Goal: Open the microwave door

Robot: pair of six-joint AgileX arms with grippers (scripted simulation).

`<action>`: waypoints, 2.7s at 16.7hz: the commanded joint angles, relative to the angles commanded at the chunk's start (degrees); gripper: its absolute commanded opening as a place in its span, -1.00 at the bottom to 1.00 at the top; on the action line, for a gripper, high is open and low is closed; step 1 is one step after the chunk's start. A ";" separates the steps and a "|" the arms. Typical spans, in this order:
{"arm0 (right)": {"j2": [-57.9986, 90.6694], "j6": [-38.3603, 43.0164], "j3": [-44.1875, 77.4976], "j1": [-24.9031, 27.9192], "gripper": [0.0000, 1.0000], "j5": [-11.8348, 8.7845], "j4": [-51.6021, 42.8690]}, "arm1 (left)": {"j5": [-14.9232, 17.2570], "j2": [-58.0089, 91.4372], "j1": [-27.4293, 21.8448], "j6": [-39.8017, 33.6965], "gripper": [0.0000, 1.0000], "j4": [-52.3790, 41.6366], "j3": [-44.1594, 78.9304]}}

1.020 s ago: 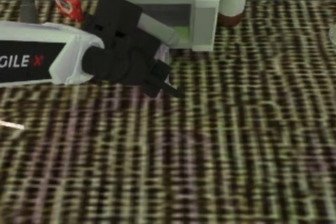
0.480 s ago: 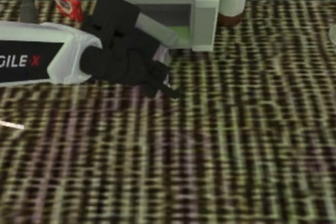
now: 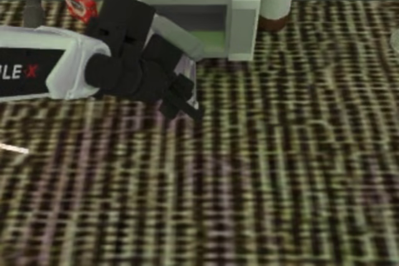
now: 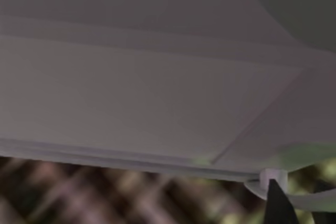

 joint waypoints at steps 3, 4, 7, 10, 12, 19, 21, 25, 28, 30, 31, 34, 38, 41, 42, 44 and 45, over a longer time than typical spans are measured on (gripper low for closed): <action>0.00 0.00 0.00 0.00 1.00 0.00 0.00 | 0.00 0.00 0.00 0.00 -1.00 0.00 0.00; 0.00 0.00 0.00 0.00 1.00 0.00 0.00 | 0.00 0.00 0.00 0.00 -1.00 0.00 0.00; 0.00 0.00 0.00 0.00 1.00 0.00 0.00 | 0.00 0.00 0.00 0.00 -1.00 0.00 0.00; 0.00 0.00 0.00 0.00 1.00 0.00 0.00 | 0.00 0.00 0.00 0.00 -1.00 0.00 0.00; 0.00 0.00 0.00 0.00 1.00 0.00 0.00 | 0.00 0.00 0.00 0.00 -1.00 0.00 0.00; 0.00 0.00 0.00 0.00 1.00 0.00 0.00 | 0.00 0.00 0.00 0.00 -1.00 0.00 0.00; 0.00 0.00 0.00 0.00 1.00 0.00 0.00 | 0.00 0.00 0.00 0.00 -1.00 0.00 0.00; 0.00 0.00 0.00 0.00 1.00 0.00 0.00 | 0.87 0.01 -0.08 0.45 -1.00 -0.28 -0.28; 0.00 0.00 0.00 0.00 1.00 0.00 0.00 | 2.21 -0.43 0.93 2.54 -1.00 -0.73 -0.51; 0.00 0.00 0.00 0.00 1.00 0.00 0.00 | 3.17 -0.75 1.63 4.07 -1.00 -1.05 -0.68; 0.00 0.00 0.00 0.00 1.00 0.00 0.00 | 3.61 -0.82 1.98 4.72 -1.00 -1.27 -0.83; 0.00 0.00 0.00 0.00 1.00 0.00 0.00 | 3.86 -0.88 2.16 5.11 -1.00 -1.38 -0.91; 0.00 0.00 0.00 0.00 1.00 0.00 0.00 | 3.86 -0.88 2.16 5.11 -1.00 -1.38 -0.91; 0.00 0.00 0.00 0.00 1.00 0.00 0.00 | 3.86 -0.88 2.16 5.11 -1.00 -1.38 -0.91; 0.00 0.00 0.00 0.00 1.00 0.00 0.00 | 3.86 -0.88 2.16 5.11 -1.00 -1.38 -0.91; 0.00 0.00 0.00 0.00 1.00 0.00 0.00 | 3.86 -0.88 2.16 5.11 -1.00 -1.38 -0.91; 0.00 0.00 0.00 0.00 1.00 0.00 0.00 | 3.86 -0.88 2.16 5.11 -1.00 -1.38 -0.91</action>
